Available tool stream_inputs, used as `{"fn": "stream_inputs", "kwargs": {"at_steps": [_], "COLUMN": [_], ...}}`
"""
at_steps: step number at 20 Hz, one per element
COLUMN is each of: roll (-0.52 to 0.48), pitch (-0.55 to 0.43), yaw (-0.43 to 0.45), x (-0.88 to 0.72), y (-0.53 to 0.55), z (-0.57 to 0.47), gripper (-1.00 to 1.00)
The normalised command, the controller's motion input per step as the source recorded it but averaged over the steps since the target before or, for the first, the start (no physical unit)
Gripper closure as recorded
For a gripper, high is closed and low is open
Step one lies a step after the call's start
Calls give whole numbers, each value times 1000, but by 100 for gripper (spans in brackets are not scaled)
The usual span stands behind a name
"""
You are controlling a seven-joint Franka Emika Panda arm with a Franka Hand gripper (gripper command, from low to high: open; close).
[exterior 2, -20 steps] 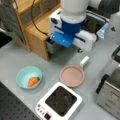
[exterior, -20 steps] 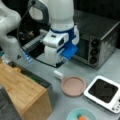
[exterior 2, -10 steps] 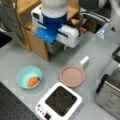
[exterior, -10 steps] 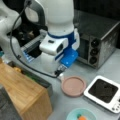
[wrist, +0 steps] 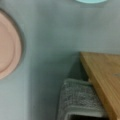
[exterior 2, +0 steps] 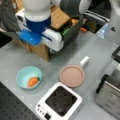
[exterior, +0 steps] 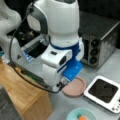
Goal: Pick up the pan. Place the pan on the table. Pick up the bowl. Place the bowl on the stove.
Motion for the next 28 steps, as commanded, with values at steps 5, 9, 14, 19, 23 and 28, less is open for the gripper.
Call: {"fn": "stream_inputs", "kwargs": {"at_steps": [5,9,14,19,23,28], "roll": [-53,-101,-38,-2,16,34], "pitch": [225,206,226,217,179,80], "yaw": [148,111,119,97,43,24], "x": [609,630,501,373,336,389], "y": [-446,-402,-262,-188,-152,-165], "z": [-29,-79,26,74,21,-228], "gripper": [-100,-100,-100,-100,-100,-100]}}
